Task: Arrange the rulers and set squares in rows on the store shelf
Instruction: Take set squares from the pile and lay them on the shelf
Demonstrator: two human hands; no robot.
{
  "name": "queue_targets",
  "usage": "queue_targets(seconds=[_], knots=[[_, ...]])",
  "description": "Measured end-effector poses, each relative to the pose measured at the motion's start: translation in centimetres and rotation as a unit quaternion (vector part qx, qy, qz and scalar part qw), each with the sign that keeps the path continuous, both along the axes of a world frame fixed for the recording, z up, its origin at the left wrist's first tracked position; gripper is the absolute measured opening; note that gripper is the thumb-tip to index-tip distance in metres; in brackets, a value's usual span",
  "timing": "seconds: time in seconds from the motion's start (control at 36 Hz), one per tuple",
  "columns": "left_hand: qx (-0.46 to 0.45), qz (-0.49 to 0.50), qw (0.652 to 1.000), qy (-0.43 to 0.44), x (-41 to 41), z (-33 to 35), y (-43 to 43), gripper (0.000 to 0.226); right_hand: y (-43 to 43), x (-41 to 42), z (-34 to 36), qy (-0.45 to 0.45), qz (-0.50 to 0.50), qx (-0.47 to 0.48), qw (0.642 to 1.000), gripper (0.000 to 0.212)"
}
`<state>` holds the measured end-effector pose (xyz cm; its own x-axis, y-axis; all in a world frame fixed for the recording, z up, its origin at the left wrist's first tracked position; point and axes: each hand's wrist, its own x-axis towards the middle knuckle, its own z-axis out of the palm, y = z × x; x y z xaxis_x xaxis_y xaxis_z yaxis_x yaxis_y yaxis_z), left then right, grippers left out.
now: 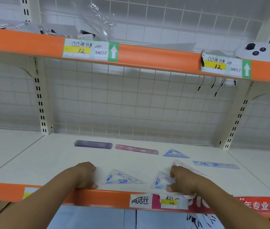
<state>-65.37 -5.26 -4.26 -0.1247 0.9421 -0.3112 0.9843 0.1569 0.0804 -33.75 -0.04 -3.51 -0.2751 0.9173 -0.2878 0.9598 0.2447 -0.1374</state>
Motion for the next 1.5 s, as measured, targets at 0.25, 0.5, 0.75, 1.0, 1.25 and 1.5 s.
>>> queue_targets(seconds=[0.25, 0.5, 0.75, 1.0, 1.25, 1.5], knots=[[-0.005, -0.003, 1.0, 0.006, -0.2, -0.2, 0.2, 0.077, -0.6, -0.6, 0.2, -0.016, 0.032, 0.043, 0.998, 0.044], [-0.017, -0.014, 1.0, 0.021, -0.3, -0.3, 0.5, 0.075, -0.5, -0.4, 0.3, -0.046, 0.066, 0.058, 0.995, 0.053], [-0.02, -0.014, 0.999, 0.021, -0.6, -0.6, 0.8, 0.077, -0.1, 0.0, 0.4, -0.03, 0.066, 0.049, 0.996, 0.055], [-0.023, -0.017, 0.999, 0.013, -0.8, -0.5, 0.7, 0.076, 0.2, 0.3, 0.4, -0.025, 0.061, 0.019, 0.998, 0.055], [-0.022, -0.019, 1.0, 0.009, -0.9, -0.5, 0.7, 0.075, 0.6, 0.4, 0.4, -0.019, 0.053, -0.001, 0.998, 0.063], [-0.017, -0.024, 1.0, 0.004, -0.9, -0.5, 0.6, 0.075, 0.9, 0.2, 0.2, -0.044, 0.071, 0.012, 0.996, 0.055]])
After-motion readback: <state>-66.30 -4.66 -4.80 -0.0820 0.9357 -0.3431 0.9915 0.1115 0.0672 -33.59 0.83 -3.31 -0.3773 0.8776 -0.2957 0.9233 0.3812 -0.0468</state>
